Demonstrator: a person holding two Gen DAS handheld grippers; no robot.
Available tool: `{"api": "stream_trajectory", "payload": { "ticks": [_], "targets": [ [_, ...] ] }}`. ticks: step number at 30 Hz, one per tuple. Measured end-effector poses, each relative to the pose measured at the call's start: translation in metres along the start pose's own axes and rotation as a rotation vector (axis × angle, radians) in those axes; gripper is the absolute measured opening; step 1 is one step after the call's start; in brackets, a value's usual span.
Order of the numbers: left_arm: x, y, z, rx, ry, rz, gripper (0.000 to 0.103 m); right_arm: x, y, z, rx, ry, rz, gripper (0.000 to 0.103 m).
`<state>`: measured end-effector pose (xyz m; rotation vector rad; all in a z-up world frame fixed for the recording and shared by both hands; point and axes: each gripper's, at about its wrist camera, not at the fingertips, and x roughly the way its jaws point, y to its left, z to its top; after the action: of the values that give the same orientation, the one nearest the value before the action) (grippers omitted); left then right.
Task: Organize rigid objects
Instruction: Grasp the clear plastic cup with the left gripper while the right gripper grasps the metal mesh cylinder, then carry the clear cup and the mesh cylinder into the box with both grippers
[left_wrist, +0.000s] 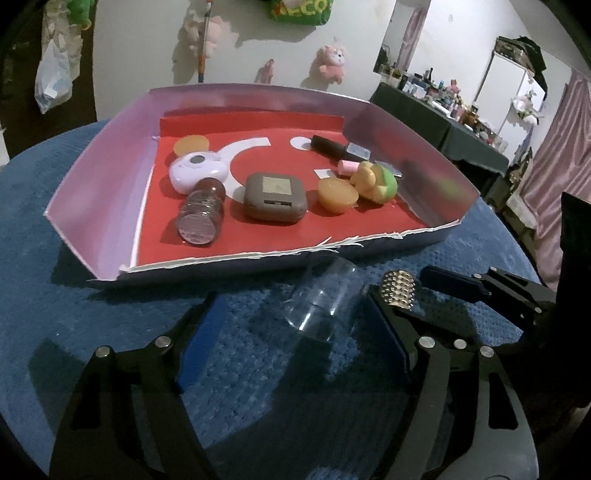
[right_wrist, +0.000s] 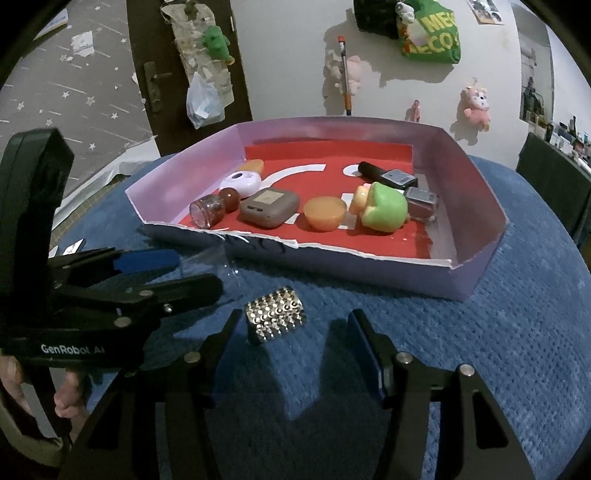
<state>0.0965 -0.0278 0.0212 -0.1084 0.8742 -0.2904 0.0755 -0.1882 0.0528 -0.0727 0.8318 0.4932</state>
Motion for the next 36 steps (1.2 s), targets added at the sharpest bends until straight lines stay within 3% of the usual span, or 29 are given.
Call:
{"api": "stream_trajectory", "payload": {
  "ticks": [2, 7, 18, 36],
  "targets": [
    [0.004, 0.0, 0.001, -0.003, 0.012, -0.004, 0.071, 0.003, 0.002, 0.001, -0.011, 0.002, 0.003, 0.056],
    [0.008, -0.006, 0.003, 0.021, 0.029, -0.034, 0.037, 0.009, 0.008, 0.003, -0.041, 0.012, 0.027, 0.036],
    [0.001, -0.007, -0.001, 0.015, 0.018, -0.037, 0.037, -0.002, 0.002, 0.002, -0.011, -0.021, 0.027, 0.035],
    [-0.054, -0.013, -0.013, 0.023, -0.071, -0.022, 0.037, -0.047, 0.019, -0.003, 0.018, -0.085, 0.1, 0.033]
  ]
}}
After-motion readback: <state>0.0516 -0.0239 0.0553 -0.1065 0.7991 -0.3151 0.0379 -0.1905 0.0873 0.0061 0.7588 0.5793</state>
